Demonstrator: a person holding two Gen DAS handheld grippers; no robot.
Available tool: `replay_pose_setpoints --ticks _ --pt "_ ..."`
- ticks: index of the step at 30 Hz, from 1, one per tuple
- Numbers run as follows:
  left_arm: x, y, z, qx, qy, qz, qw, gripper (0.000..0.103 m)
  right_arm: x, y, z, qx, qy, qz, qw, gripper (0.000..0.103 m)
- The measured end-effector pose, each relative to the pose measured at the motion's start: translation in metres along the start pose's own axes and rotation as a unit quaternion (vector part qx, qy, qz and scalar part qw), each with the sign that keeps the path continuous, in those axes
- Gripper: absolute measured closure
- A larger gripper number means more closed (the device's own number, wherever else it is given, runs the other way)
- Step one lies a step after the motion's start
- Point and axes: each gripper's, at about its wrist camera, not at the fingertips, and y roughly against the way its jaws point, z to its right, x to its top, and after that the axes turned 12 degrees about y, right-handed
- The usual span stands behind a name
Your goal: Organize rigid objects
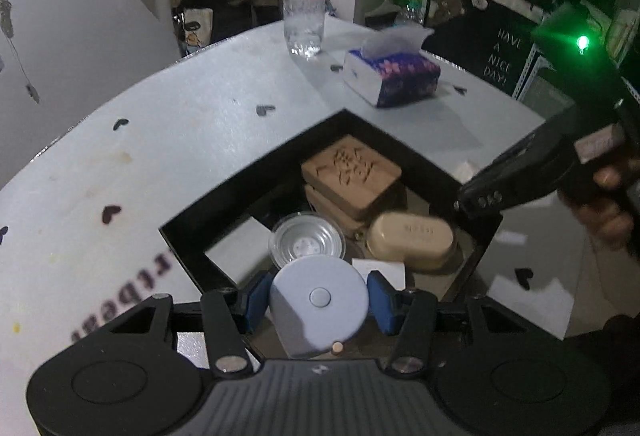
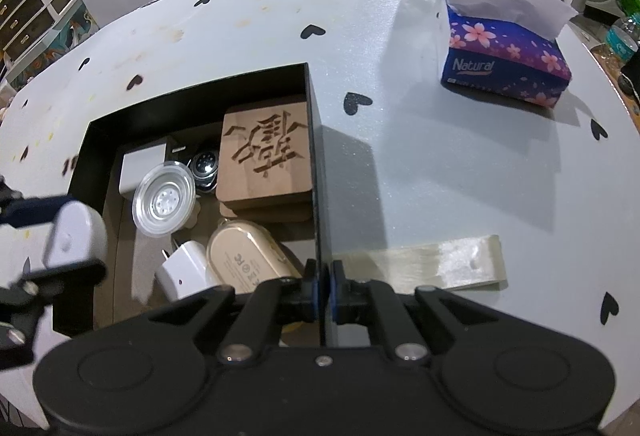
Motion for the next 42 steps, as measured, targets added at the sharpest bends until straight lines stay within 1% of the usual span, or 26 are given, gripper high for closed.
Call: replay_pose_setpoints --ticks 5,11,12,13,16,18,31,42 --pt "-0.003 -0.006 -0.004 0.006 0.008 -0.009 0.9999 0.05 0.0 0.0 0.0 0.0 0.0 0.0 1.0 0.097" --pt "-0.005 -0.006 -0.009 0.005 0.021 -0.012 0.9997 0.05 0.0 0.0 0.0 0.0 0.0 0.0 1.0 0.097" --pt "-0.006 -0.007 -0.01 0.006 0.026 -0.011 0.9996 0.049 0.0 0.0 0.0 0.0 0.001 0.0 1.0 0.097" --pt "-0.006 -0.007 -0.011 0.007 0.032 -0.013 0.9994 0.042 0.0 0.0 0.0 0.0 0.001 0.0 1.0 0.097" --pt "-0.007 -0.005 -0.013 -0.005 0.04 -0.012 0.9991 0.035 0.0 0.0 0.0 0.0 0.001 -0.001 1.0 0.097" --pt "-0.007 -0.004 -0.012 -0.005 0.039 -0.011 0.9992 0.033 -0.001 -0.001 0.001 0.0 0.001 -0.002 1.0 0.097" --pt "-0.006 -0.001 -0.012 -0.006 0.052 -0.009 0.9986 0.033 0.0 -0.002 0.001 0.0 0.002 -0.003 1.0 0.097" --pt "0.001 0.019 -0.005 -0.006 0.061 0.013 0.998 0.033 0.0 -0.003 -0.001 -0.001 0.005 -0.003 1.0 0.097"
